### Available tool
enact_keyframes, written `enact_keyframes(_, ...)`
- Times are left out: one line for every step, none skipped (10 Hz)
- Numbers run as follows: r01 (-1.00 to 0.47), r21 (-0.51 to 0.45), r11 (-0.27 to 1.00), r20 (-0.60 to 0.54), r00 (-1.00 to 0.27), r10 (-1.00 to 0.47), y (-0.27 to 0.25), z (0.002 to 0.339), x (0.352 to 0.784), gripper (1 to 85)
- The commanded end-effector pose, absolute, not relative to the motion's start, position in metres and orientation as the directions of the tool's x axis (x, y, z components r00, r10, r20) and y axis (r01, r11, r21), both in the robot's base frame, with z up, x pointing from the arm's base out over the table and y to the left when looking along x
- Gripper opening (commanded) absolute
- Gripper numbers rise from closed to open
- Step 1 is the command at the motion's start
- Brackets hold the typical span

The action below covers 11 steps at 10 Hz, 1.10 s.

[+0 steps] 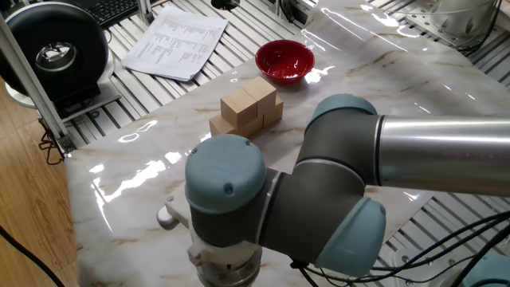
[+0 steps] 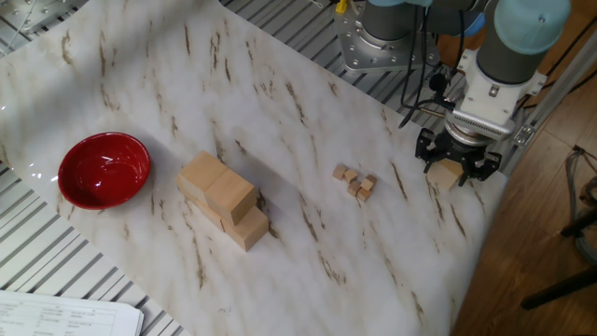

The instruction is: Stack the blocks into a pyramid shape

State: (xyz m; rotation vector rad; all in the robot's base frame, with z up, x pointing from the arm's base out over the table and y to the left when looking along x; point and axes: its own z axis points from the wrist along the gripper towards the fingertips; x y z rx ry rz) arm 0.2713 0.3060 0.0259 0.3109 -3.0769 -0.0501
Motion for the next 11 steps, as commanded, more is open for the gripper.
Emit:
enact_keyframes(-0.210, 0.037, 0.977, 0.060, -0.975, -0.212, 0.3047, 0.0273, 0.2682, 61.3)
enact_keyframes(-0.218, 0.034, 0.975, 0.050, -0.974, -0.219, 0.3042, 0.0272, 0.2710, 61.3)
enact_keyframes(-0.225, 0.032, 0.974, 0.039, -0.973, -0.226, 0.3041, 0.0271, 0.2738, 61.3)
enact_keyframes(-0.237, 0.029, 0.971, 0.046, -0.970, -0.238, 0.3029, 0.0272, 0.2722, 64.0)
enact_keyframes(-0.240, 0.028, 0.970, 0.052, -0.969, -0.241, 0.3019, 0.0272, 0.2706, 66.0)
enact_keyframes(-0.238, 0.034, 0.971, 0.051, -0.969, -0.240, 0.3034, 0.0272, 0.2707, 68.3)
enact_keyframes(-0.243, 0.031, 0.970, 0.052, -0.968, -0.244, 0.3024, 0.0274, 0.2708, 69.7)
enact_keyframes(-0.241, 0.035, 0.970, 0.051, -0.969, -0.243, 0.3035, 0.0274, 0.2709, 70.0)
enact_keyframes(-0.223, 0.058, 0.973, 0.050, -0.973, -0.226, 0.3093, 0.0272, 0.2696, 70.0)
enact_keyframes(-0.223, 0.057, 0.973, 0.052, -0.973, -0.226, 0.3089, 0.0265, 0.2692, 70.0)
enact_keyframes(-0.216, 0.056, 0.975, 0.067, -0.973, -0.219, 0.3081, 0.0268, 0.2657, 69.7)
